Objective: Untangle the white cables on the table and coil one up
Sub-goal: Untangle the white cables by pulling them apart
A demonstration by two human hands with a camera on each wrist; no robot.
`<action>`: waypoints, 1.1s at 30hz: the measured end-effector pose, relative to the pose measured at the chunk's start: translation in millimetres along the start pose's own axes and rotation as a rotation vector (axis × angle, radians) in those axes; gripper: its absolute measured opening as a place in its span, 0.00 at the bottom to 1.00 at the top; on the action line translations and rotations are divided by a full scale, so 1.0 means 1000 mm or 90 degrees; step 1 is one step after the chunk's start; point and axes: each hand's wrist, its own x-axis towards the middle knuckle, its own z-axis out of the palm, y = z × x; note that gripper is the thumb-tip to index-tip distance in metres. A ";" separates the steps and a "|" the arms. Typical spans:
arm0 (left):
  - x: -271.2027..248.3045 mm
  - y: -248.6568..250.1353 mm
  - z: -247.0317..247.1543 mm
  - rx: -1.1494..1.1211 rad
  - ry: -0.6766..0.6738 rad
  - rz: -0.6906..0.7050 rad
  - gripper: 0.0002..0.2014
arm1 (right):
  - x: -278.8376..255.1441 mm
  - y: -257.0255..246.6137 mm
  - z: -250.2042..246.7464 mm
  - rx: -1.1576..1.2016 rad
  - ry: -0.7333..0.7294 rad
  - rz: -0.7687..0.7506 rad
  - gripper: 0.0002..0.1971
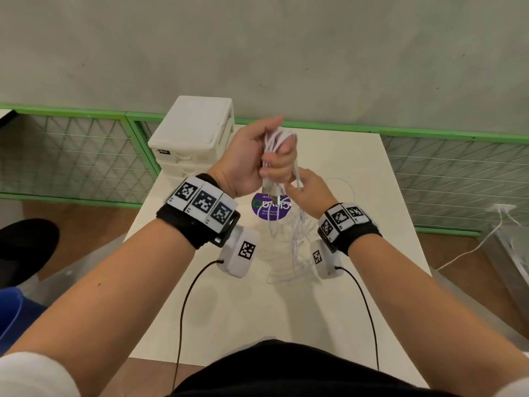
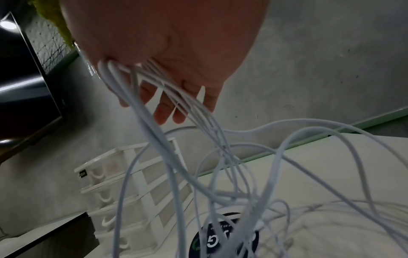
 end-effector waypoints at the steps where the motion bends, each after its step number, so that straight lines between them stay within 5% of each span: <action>1: 0.000 0.004 -0.001 -0.018 0.018 0.029 0.24 | -0.001 0.003 0.001 0.004 -0.015 0.016 0.03; 6: -0.003 0.026 -0.007 -0.128 0.130 0.172 0.24 | -0.022 0.030 0.000 -0.083 -0.085 0.049 0.26; 11: -0.008 0.053 -0.013 -0.176 0.220 0.278 0.28 | -0.055 0.061 0.004 -0.032 -0.054 0.166 0.16; 16: -0.011 0.048 -0.020 -0.129 0.278 0.259 0.28 | -0.054 0.079 -0.007 0.121 0.029 0.263 0.10; 20: -0.012 0.042 -0.017 -0.060 0.277 0.203 0.28 | -0.049 0.092 -0.027 0.052 0.024 0.296 0.10; 29: 0.003 0.034 0.014 0.060 0.190 0.061 0.26 | -0.020 0.018 -0.003 -0.029 0.089 -0.002 0.33; 33: 0.006 0.026 0.025 0.115 0.143 -0.022 0.27 | -0.006 -0.022 0.009 0.157 0.119 -0.013 0.32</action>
